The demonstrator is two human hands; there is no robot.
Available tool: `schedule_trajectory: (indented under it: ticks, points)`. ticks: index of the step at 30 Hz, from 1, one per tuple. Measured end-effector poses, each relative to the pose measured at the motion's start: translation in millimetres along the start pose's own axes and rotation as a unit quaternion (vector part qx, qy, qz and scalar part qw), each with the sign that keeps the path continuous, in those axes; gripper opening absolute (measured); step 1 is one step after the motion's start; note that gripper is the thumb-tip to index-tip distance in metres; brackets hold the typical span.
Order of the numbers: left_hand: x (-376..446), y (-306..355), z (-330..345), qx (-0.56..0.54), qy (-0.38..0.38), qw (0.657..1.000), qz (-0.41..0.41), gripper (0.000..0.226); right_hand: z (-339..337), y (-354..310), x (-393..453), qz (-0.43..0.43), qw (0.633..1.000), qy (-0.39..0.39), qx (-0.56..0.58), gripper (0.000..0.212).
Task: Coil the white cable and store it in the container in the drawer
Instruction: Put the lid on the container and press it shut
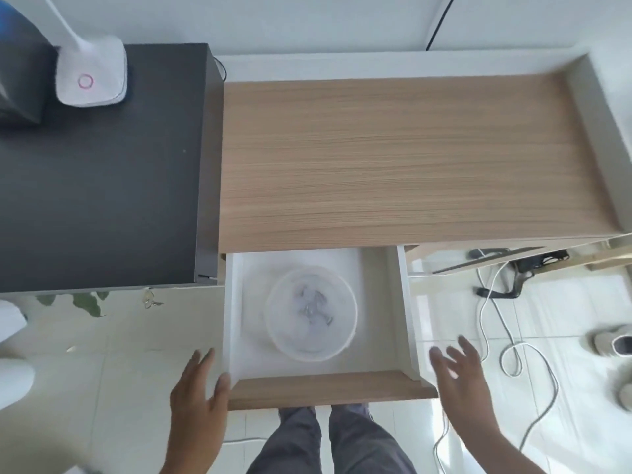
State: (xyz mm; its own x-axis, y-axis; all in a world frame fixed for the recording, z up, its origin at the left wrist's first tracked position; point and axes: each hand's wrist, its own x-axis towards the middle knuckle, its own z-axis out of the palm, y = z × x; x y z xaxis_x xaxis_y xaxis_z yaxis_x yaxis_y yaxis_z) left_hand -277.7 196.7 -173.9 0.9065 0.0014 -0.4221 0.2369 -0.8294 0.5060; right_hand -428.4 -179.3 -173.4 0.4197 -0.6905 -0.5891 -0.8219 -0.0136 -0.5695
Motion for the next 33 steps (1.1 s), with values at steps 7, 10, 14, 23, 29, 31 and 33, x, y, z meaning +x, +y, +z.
schedule_trajectory:
  ticks: [7, 10, 14, 23, 29, 31, 33]
  points:
    - [-18.4, -21.0, 11.6, -0.398, 0.0, 0.88, -0.258, 0.027, 12.6, 25.6, -19.2, 0.186, 0.933, -0.039, 0.307, 0.034]
    - [-12.1, -9.1, 10.7, -0.455, 0.033, 0.842, -0.288, 0.022, 24.8, 22.3, -17.8, 0.163, 0.927, -0.014, 0.337, 0.031]
    - [7.6, 5.6, 10.2, -0.542, 0.051, 0.766, -0.341, 0.02, 36.1, 10.0, -7.9, 0.151, 0.906, -0.003, 0.395, 0.029]
    - [56.6, 49.5, 22.7, -0.64, 0.034, 0.707, -0.299, 0.054, 53.4, -47.5, 33.2, 0.149, 0.864, 0.02, 0.48, 0.041]
    - [94.1, 72.9, 20.1, -0.676, 0.019, 0.679, -0.285, 0.065, 62.7, -92.9, 62.1, 0.159, 0.821, 0.026, 0.547, 0.045]
    - [103.4, 83.1, 19.7, -0.682, 0.029, 0.672, -0.288, 0.063, 64.6, -105.9, 70.3, 0.162, 0.816, 0.021, 0.555, 0.046]
    - [109.7, 90.7, 20.1, -0.691, 0.034, 0.662, -0.29, 0.059, 67.5, -116.2, 76.1, 0.17, 0.815, 0.024, 0.554, 0.05]
